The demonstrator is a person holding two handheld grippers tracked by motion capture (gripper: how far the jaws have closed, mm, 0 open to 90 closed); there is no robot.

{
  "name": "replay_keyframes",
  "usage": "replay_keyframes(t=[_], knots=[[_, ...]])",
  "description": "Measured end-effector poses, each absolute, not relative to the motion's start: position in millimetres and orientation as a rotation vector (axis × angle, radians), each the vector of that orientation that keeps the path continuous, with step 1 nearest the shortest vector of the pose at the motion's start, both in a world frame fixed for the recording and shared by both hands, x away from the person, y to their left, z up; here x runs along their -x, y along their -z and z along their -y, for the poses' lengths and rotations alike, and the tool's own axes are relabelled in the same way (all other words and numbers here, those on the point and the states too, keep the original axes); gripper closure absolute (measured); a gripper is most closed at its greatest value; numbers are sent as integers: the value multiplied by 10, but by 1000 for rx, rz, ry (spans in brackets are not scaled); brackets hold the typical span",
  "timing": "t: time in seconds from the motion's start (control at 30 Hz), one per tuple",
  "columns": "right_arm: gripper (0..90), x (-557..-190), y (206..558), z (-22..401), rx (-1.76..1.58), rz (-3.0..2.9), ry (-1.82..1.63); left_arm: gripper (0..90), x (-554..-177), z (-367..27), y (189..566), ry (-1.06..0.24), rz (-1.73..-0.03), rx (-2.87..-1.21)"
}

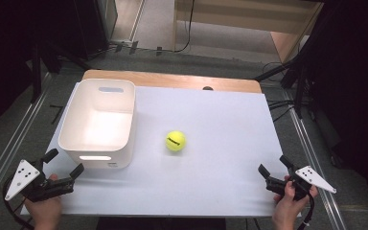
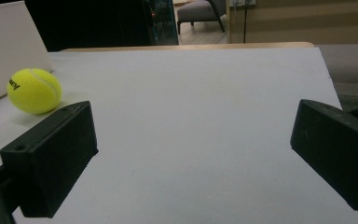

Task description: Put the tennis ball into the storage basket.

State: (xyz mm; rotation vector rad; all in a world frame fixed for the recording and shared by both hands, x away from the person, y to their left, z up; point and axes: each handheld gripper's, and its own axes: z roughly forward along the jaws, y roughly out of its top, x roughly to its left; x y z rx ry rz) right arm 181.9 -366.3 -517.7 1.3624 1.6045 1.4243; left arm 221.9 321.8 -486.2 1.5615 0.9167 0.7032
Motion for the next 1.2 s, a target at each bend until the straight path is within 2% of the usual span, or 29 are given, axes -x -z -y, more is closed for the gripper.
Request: replay_keyframes(t=[0.73,1.2], knots=[[0,-1875,5060,3605,-1368,-1638,-1418,0,-2215,-3208,4865,-707,-904,-1565],[0,-2053,4902,3266,-1332,-1830,-1351,0,-2217,-3236,4863,-689,-916,-1548]])
